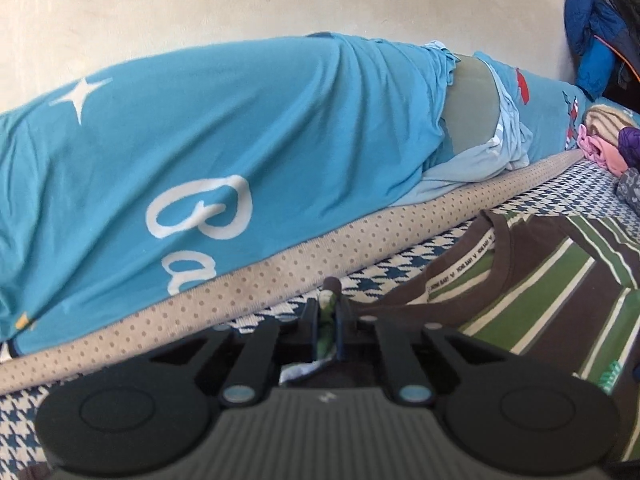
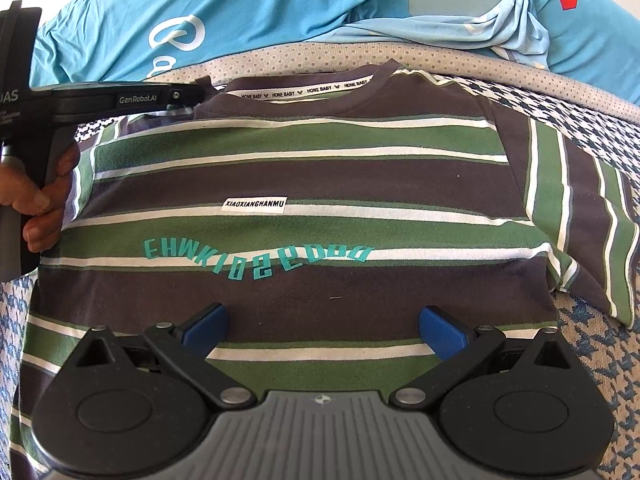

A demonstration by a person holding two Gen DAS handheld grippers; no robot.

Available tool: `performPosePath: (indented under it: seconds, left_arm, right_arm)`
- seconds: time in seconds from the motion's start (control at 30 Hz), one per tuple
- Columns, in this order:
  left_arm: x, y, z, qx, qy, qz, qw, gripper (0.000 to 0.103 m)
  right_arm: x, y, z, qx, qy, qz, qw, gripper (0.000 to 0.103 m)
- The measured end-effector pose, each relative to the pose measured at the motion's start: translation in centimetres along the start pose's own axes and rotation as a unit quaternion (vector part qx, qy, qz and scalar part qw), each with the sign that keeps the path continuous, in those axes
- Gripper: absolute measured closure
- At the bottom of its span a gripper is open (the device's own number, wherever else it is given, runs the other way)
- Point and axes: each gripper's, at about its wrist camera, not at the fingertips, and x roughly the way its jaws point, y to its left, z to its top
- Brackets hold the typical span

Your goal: Fold clothes

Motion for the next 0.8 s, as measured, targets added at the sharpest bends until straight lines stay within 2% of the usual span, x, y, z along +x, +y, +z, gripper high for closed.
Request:
performPosePath:
  seconds: [0.13,0.23,0.33,0.4,0.47,0.53,0.7,0.8]
  left_arm:
    - [0.3,-1.4,-0.1,0.037,-0.005,0.049,0.9981,0.096]
    - [1.4,-1.0,-1.1,0.025,0.012,0.078,0.9966,0.095]
    - [1.5,-0.7,-1.5,-0.001,0.006,0.096,0.9954,0.087]
    - [1.5,-0.8,-1.4,0.003,0.008,0.107,0.9943,0.084]
    - [1.4,-0.7,-1.1,-0.002,0.014,0.122,0.9925,0.070]
    - [1.1,-0.3,-0.7,-0.019,0.024,0.136,0.9902,0.062]
    - [-1.4,0.9,0.1,-0.077,0.038,0.129,0.9879,0.063]
    - [-3.6,0.6,-0.4,-0.091,0.049,0.125,0.9867,0.058]
  right_arm:
    - [0.1,0.0,0.0,0.000,0.000,-0.002,1.000,0.000]
    - [0.1,0.1,0.0,0.000,0.001,-0.002,1.000,0.000]
    - [0.0,0.0,0.0,0.002,0.001,0.001,1.000,0.000]
    - [0.1,-0.1,0.1,0.005,0.002,0.002,1.000,0.000]
    - [0.2,0.0,0.2,0.004,0.003,-0.001,1.000,0.000]
    - [0.2,0.0,0.2,0.002,0.004,-0.003,1.000,0.000]
    - [0.1,-0.1,0.2,0.006,0.006,-0.001,1.000,0.000]
    - [0.2,-0.2,0.4,0.013,0.006,0.002,1.000,0.000]
